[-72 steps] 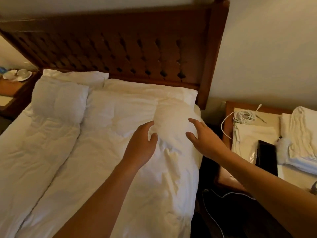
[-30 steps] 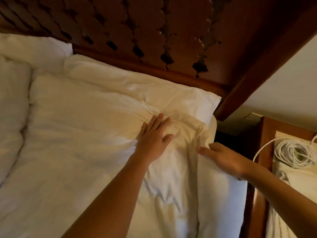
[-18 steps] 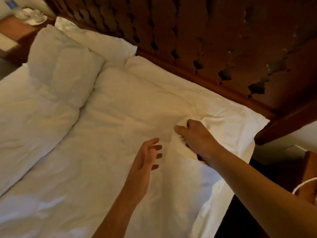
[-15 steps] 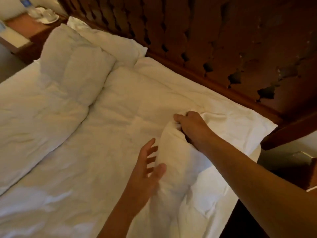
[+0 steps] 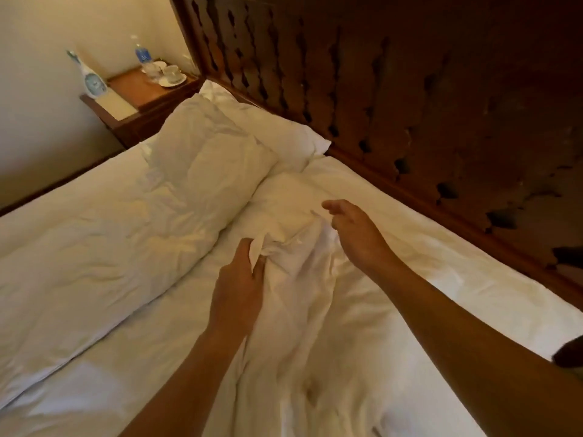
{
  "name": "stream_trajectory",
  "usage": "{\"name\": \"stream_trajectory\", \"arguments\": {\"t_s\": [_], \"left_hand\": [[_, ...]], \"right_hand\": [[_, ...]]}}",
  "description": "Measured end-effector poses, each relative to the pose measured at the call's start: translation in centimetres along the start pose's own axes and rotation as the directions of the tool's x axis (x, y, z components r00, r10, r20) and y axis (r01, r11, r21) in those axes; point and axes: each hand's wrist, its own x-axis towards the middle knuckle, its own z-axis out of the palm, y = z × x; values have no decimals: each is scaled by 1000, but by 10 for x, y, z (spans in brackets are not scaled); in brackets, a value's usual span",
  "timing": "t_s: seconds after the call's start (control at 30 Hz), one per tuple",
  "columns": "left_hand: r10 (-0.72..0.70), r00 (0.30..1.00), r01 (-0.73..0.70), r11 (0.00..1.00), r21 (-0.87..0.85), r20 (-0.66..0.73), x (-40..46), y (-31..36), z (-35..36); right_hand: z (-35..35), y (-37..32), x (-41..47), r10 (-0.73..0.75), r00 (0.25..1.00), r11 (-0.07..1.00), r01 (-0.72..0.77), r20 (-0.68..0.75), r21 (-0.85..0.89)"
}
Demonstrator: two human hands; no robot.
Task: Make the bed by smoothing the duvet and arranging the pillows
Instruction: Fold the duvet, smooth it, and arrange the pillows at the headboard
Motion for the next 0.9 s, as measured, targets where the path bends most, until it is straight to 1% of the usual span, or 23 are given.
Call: {"name": "stream_trajectory", "arguments": {"t_s": [0.03, 0.07, 0.1, 0.2, 0.27, 0.3, 0.37, 0.47, 0.57, 0.63, 0.7, 0.77, 0.87, 0.9], "left_hand": [[3, 1000, -3, 1000, 8, 0, 20, -6, 1], [4, 1000, -4, 1000, 16, 6, 39, -11, 2], [1, 1000, -2, 1000, 16, 14, 58, -14, 4], [-6, 998, 6, 1000, 12, 57, 105, -17, 16], [-28, 997, 25, 999, 34, 73, 134, -19, 27], [-44, 996, 40, 998, 45, 77, 149, -22, 32], [-64, 995, 58, 996, 65, 81, 178, -27, 38], [-48, 997, 42, 995, 93, 67, 217, -34, 44], [-90, 995, 84, 989, 123, 49, 251, -48, 48], [-132, 990, 124, 983, 137, 51, 265, -60, 52], [-159, 985, 149, 979, 141, 62, 272, -72, 61], [-171, 981, 156, 976, 154, 91, 274, -81, 76], [-158, 981, 134, 970, 201, 109, 278, -91, 94], [-156, 983, 131, 964, 230, 96, 280, -94, 98]], "right_hand": [[0, 5, 13, -51, 999, 988, 52, 5, -148], [-1, 9, 26, -71, 997, 964, 73, 18, -255], [0, 15, 40, -52, 998, 945, 62, 39, -322], [6, 26, 77, 43, 993, 909, 6, 108, -417], [12, 31, 98, 81, 984, 870, 7, 156, -493], [13, 33, 109, 88, 979, 859, 19, 183, -511], [15, 36, 130, 89, 971, 874, 30, 220, -484], [18, 39, 156, 94, 977, 890, 4, 191, -457], [22, 41, 174, 146, 973, 928, -71, 180, -366], [16, 37, 187, 92, 989, 949, -53, 113, -310], [7, 32, 200, 6, 1000, 959, -9, -9, -283], [4, 39, 209, -19, 999, 947, 3, -46, -323], [10, 62, 210, 69, 997, 856, -83, -46, -511], [12, 66, 211, 67, 996, 827, -88, -58, -555]]}}
